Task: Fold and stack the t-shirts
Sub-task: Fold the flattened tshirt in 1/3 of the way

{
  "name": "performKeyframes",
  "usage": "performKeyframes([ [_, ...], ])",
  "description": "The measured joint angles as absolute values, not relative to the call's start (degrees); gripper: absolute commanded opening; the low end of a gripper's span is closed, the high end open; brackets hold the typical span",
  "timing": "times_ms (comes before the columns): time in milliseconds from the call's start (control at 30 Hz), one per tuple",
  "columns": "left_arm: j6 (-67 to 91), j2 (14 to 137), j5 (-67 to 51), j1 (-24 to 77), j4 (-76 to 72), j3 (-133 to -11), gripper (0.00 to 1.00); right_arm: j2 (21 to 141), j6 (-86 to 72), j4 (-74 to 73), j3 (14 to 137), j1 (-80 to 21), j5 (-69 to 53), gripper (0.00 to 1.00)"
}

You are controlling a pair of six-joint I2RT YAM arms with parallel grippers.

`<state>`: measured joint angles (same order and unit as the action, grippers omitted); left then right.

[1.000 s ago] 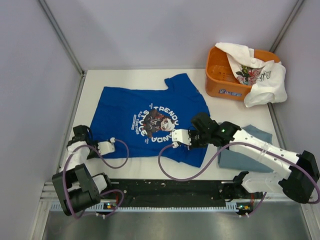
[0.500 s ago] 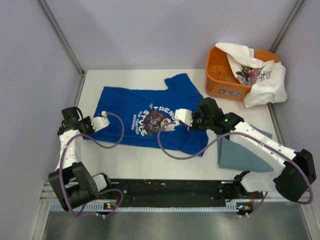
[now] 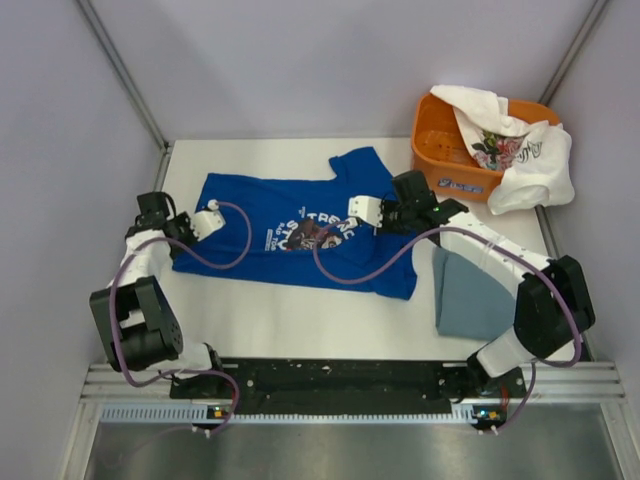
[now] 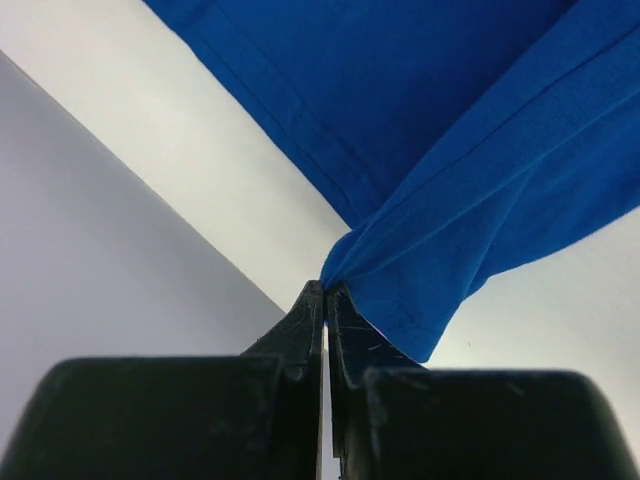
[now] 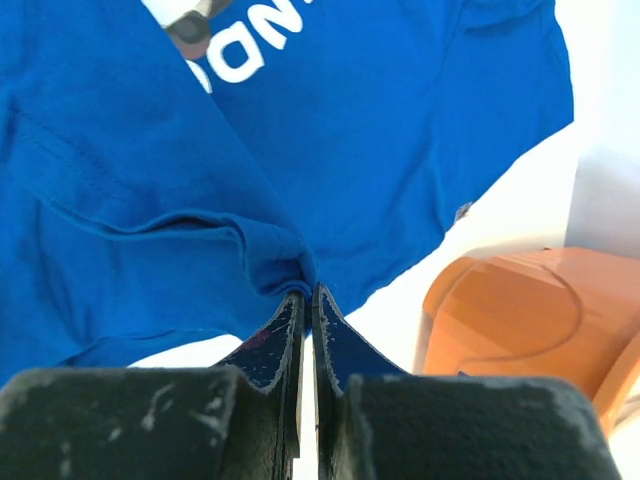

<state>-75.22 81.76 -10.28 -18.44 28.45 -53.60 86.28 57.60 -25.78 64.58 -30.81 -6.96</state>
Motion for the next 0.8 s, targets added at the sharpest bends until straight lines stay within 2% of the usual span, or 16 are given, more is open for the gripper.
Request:
performKeyframes([
  [500, -69.5, 96.3, 2.0, -12.8, 22.0, -61.6, 0.0, 93.4, 61.6, -24.2, 67.2, -26.4, -7.5, 0.0],
  [567, -69.2, 97.2, 3.0, -12.3, 21.6, -61.6, 0.07, 94.5, 61.6, -24.2, 67.6, -26.4, -7.6, 0.0],
  [700, -68.4, 98.6, 5.1, -11.2, 20.5, -61.8, 0.37, 97.6, 61.3, -23.7, 69.2, -26.3, -7.5, 0.02],
  [733, -68.0, 99.0, 5.7, -11.0, 20.4, -62.2, 0.46, 98.3, 60.9, -23.4, 69.7, -26.3, -7.3, 0.07],
  [800, -67.0, 100.1, 6.7, -11.0, 20.0, -63.2, 0.55, 100.0, 59.5, -22.5, 70.9, -26.2, -6.9, 0.2],
])
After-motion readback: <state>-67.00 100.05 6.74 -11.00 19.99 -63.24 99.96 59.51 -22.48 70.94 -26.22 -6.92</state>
